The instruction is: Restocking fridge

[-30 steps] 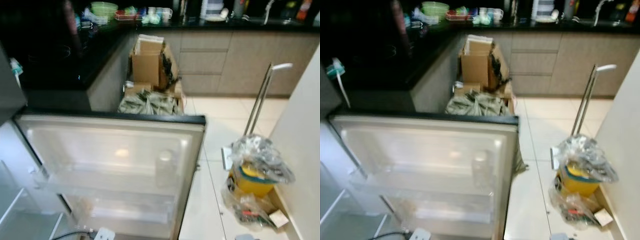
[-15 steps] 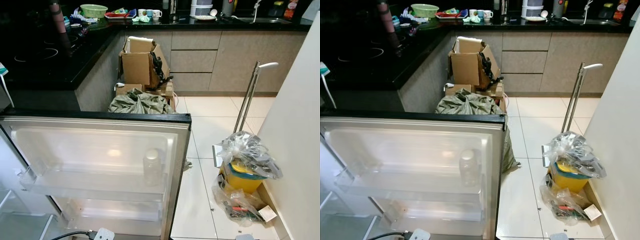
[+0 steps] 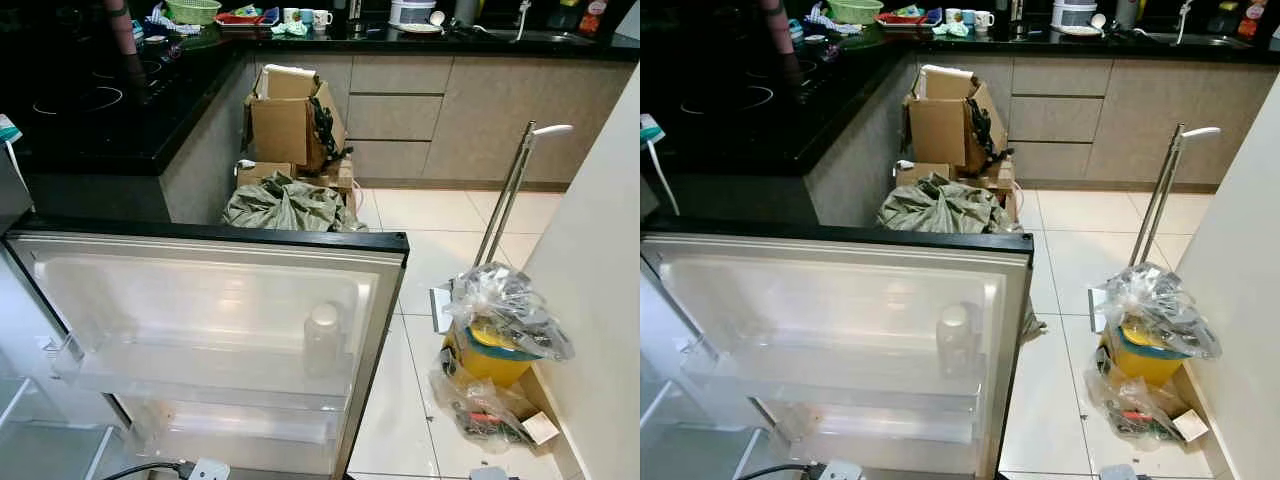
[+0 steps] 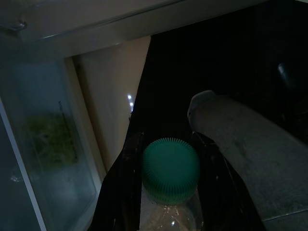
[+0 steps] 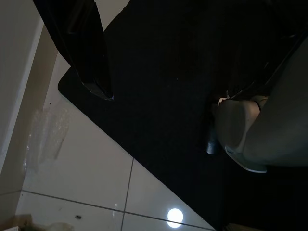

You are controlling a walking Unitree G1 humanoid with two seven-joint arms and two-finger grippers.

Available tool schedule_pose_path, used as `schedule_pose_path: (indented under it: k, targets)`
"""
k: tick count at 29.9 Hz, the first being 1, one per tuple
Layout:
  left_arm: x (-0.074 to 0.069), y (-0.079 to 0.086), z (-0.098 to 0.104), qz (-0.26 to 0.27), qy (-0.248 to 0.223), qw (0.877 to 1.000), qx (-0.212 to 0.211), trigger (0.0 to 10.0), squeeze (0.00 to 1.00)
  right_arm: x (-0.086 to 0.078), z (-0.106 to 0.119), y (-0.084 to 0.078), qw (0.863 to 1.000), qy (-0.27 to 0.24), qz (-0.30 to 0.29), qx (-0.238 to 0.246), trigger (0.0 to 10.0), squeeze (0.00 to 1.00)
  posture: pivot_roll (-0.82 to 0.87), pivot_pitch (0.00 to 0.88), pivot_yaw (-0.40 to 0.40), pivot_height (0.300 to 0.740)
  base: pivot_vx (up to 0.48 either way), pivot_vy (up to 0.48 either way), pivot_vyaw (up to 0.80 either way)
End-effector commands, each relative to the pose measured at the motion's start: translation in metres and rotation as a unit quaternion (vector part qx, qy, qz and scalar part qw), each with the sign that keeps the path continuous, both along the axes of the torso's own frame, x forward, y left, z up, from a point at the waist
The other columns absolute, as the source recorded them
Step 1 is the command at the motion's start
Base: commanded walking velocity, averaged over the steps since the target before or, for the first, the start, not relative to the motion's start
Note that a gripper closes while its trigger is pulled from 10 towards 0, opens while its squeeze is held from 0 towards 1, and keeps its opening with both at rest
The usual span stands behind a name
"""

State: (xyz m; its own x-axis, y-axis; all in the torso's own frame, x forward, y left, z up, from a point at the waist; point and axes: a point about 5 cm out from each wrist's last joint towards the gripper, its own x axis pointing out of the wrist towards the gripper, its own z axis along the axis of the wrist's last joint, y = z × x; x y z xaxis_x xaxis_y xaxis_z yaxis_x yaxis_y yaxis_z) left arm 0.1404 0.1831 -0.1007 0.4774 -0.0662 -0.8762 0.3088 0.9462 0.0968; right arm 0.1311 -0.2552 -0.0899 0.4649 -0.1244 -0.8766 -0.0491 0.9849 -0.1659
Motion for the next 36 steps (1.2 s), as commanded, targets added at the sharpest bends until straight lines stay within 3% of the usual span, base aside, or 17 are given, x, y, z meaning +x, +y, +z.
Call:
schedule_pose_path:
  k: [1, 18, 29, 36]
  targets:
    - [-0.006, 0.004, -0.002, 0.006, 0.011, 1.000, 0.009, 10.0, 0.00, 0.001, 0.000, 0.001, 1.000, -0.001, 0.005, 0.002, 10.0, 0.00, -0.05, 0.020, -0.008, 0.686, 0.000, 0.000, 0.00]
    - [-0.004, 0.010, 0.000, 0.017, 0.003, 0.999, 0.027, 10.0, 0.00, 0.002, 0.000, 0.001, 1.000, 0.001, 0.006, 0.001, 10.0, 0.00, -0.05, 0.025, -0.003, 0.686, 0.000, 0.000, 0.00]
    - [0.005, 0.025, 0.005, 0.056, -0.024, 0.998, 0.033, 10.0, 0.00, 0.004, 0.001, 0.001, 1.000, -0.001, 0.003, 0.003, 10.0, 0.00, -0.05, 0.026, -0.001, 0.646, 0.000, 0.000, 0.00]
    - [0.015, 0.029, 0.010, 0.076, -0.049, 0.996, 0.023, 10.0, 0.00, 0.015, 0.007, -0.004, 1.000, -0.023, -0.004, 0.000, 10.0, 0.00, -0.05, 0.027, -0.001, 0.616, 0.000, 0.000, 0.00]
